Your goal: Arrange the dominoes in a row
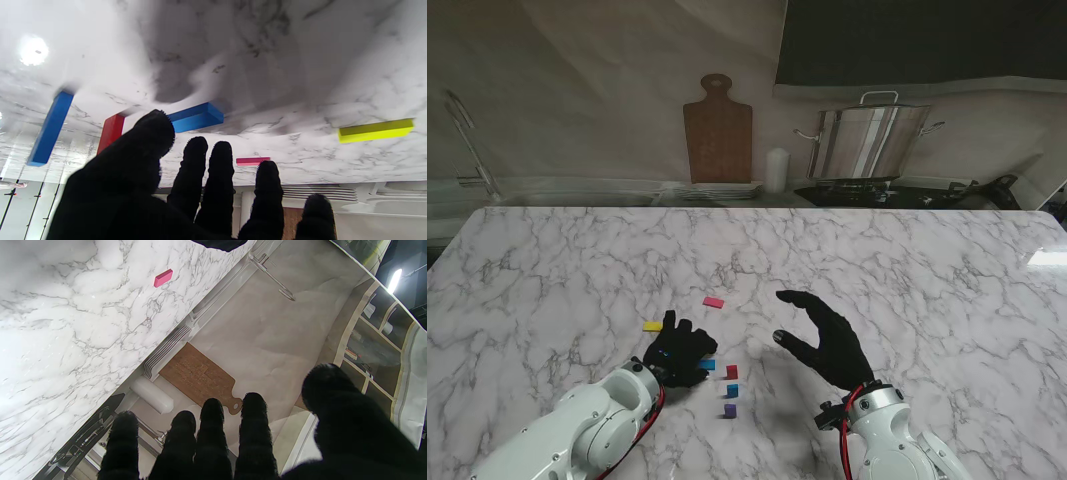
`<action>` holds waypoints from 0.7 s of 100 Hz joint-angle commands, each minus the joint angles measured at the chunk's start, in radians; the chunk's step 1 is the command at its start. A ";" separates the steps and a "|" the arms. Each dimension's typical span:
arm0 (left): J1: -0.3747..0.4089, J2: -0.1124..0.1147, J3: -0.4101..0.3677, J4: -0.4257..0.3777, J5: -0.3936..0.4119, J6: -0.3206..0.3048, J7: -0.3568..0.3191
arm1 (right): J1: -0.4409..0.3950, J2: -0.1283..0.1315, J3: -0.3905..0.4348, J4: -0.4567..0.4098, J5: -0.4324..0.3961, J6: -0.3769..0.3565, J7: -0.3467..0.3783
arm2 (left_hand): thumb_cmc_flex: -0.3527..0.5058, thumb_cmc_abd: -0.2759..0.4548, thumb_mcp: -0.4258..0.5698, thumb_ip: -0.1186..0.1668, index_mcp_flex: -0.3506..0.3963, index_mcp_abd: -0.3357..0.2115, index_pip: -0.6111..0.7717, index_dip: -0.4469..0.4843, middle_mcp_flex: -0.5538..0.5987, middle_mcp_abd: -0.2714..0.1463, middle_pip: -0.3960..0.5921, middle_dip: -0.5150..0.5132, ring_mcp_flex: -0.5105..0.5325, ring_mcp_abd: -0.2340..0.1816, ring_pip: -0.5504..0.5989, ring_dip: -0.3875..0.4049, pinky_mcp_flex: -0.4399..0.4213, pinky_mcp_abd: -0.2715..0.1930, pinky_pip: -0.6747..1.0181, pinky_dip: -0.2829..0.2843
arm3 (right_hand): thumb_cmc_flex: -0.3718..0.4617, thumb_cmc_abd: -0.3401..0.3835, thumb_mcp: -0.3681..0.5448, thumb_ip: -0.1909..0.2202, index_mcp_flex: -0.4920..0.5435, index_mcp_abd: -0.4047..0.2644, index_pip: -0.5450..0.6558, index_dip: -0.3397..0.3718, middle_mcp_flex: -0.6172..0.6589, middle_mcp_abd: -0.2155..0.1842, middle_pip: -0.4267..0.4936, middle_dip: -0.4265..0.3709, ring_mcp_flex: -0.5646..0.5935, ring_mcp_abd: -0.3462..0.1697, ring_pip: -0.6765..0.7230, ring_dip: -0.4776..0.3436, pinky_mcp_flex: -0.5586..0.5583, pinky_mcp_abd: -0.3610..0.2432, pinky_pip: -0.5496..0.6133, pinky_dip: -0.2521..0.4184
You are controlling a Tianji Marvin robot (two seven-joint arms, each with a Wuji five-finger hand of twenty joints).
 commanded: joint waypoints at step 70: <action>-0.015 0.000 0.036 0.010 0.006 0.034 -0.033 | -0.006 -0.001 0.002 -0.001 0.001 0.003 0.002 | 0.139 -0.121 0.144 -0.033 -0.102 0.009 0.596 0.519 -0.021 0.019 0.033 0.014 0.002 0.017 0.018 -0.015 0.023 0.025 -0.047 0.057 | 0.027 0.017 0.021 0.021 -0.015 -0.012 0.010 0.013 -0.010 0.003 0.019 0.003 0.006 -0.026 -0.010 -0.017 -0.001 -0.004 0.015 0.012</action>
